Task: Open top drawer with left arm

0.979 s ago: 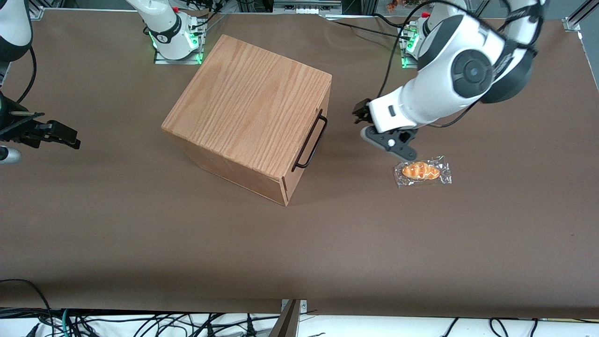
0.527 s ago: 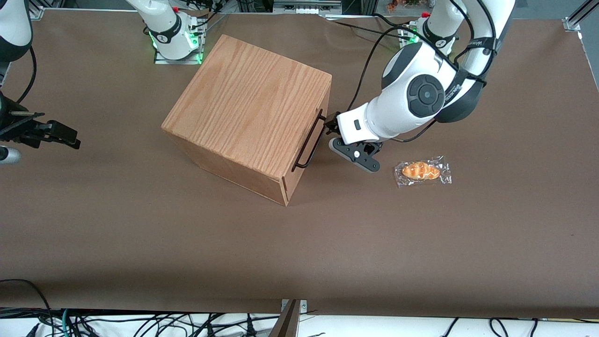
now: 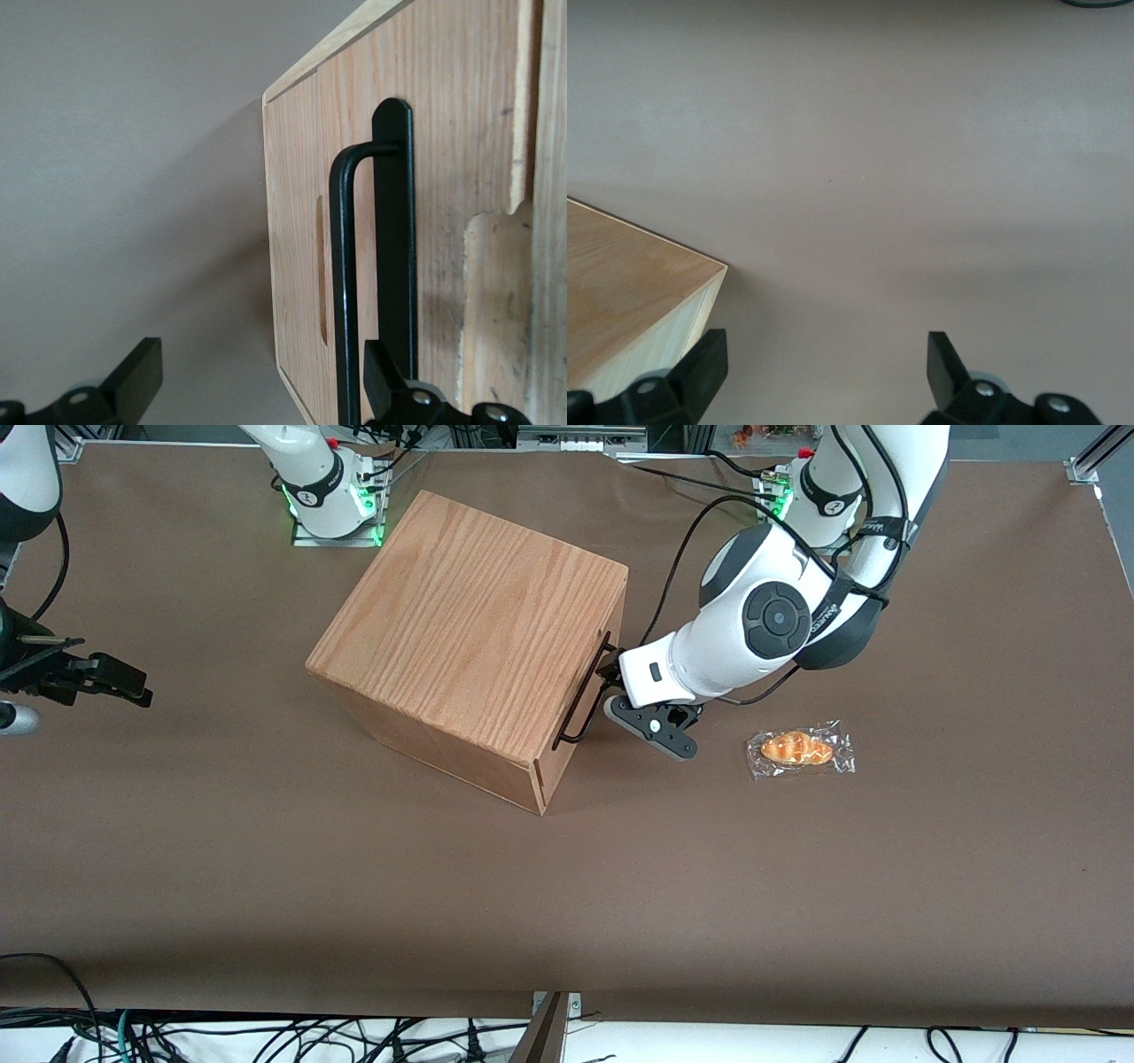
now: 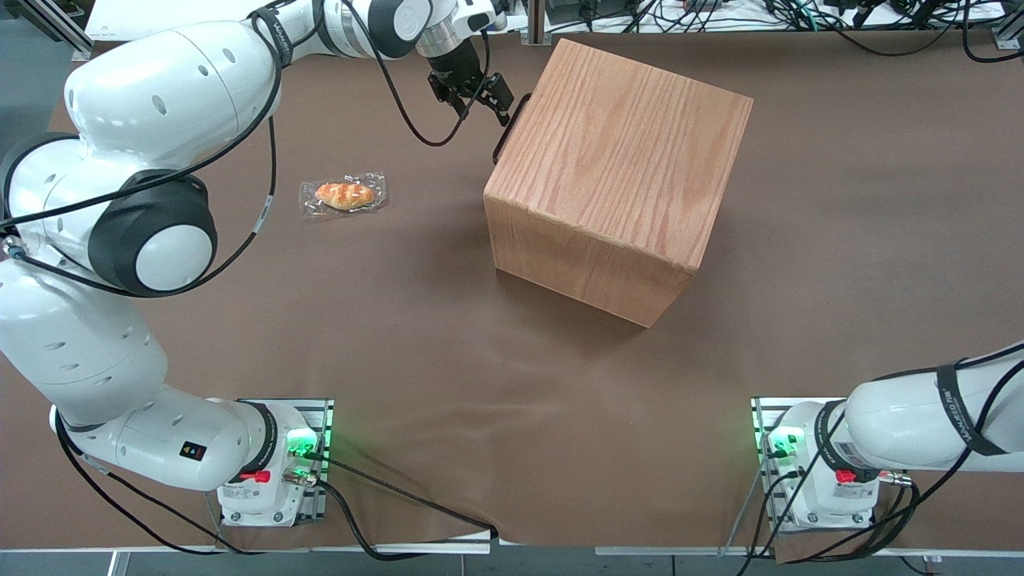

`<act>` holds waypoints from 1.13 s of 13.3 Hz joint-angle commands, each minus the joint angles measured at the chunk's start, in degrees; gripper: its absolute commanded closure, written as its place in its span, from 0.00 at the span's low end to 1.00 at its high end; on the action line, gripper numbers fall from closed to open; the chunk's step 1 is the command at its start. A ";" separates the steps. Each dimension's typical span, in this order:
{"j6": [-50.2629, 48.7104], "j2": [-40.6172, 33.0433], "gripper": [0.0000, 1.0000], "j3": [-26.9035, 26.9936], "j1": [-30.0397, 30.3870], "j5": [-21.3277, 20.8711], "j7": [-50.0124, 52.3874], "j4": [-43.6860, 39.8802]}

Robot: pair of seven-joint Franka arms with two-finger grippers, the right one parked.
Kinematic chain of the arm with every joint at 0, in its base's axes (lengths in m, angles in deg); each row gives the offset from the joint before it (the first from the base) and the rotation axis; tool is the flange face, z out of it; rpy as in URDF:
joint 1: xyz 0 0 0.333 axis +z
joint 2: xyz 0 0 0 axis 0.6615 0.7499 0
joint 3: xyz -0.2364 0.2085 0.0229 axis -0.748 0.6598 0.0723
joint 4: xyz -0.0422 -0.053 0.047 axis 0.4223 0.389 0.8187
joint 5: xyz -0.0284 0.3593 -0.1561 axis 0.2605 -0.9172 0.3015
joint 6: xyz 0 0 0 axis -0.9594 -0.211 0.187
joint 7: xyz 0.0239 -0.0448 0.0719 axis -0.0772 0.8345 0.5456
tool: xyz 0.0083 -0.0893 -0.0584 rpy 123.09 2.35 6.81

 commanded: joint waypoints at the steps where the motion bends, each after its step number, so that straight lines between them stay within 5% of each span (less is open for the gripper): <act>1: 0.91 1.56 0.00 0.33 -1.37 1.20 -0.15 -1.98; 8: 4.87 4.11 0.00 0.77 -2.70 0.15 -0.41 -1.63; 15: 2.33 4.64 0.00 1.21 -0.68 -10.21 -0.41 -1.19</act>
